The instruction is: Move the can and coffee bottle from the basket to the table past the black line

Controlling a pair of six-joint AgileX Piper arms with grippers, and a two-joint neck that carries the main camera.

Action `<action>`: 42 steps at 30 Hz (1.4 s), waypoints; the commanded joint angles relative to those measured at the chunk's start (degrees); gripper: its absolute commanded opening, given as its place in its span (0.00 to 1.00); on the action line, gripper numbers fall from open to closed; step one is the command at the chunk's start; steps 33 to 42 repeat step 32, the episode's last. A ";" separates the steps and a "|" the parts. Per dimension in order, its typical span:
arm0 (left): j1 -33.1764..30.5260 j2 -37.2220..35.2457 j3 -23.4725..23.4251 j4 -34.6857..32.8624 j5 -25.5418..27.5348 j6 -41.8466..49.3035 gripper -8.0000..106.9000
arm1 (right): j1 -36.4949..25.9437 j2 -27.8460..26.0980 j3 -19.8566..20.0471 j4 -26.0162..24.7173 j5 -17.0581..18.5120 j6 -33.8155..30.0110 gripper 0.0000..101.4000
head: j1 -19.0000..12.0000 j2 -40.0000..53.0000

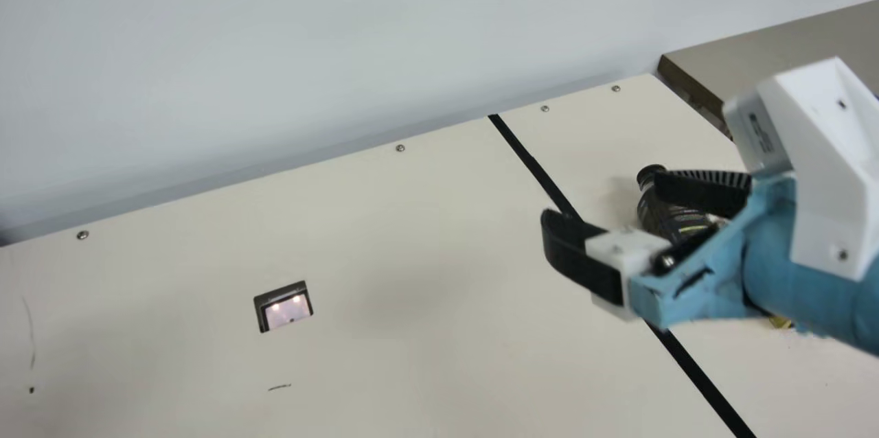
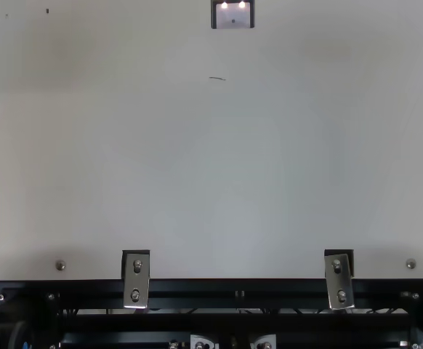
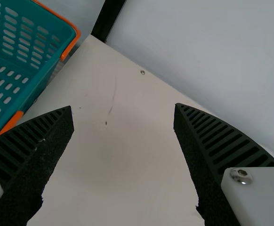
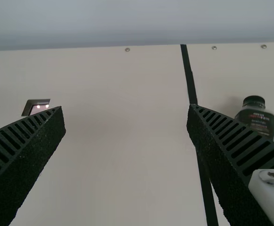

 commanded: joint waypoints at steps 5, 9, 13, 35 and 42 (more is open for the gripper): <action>-1.98 -15.96 1.06 9.37 13.03 -5.74 0.85 | 2.43 -9.84 2.45 -1.31 5.31 1.65 1.00 | -1.53 0.69; -3.63 -22.34 2.61 11.12 18.78 -5.66 0.85 | 5.01 -14.83 4.70 -3.50 7.81 3.87 1.00 | -1.53 0.69; -2.02 -28.44 5.02 9.36 23.84 -1.70 0.85 | 7.50 -19.72 7.53 -6.05 9.43 6.98 1.00 | -1.53 0.69; -0.89 -29.97 5.58 8.65 24.77 -0.08 0.85 | 7.52 -19.83 7.60 -6.06 9.91 7.17 1.00 | -1.53 0.69; -0.89 -29.97 5.58 8.65 24.77 -0.08 0.85 | 7.52 -19.83 7.60 -6.06 9.91 7.17 1.00 | -1.53 0.69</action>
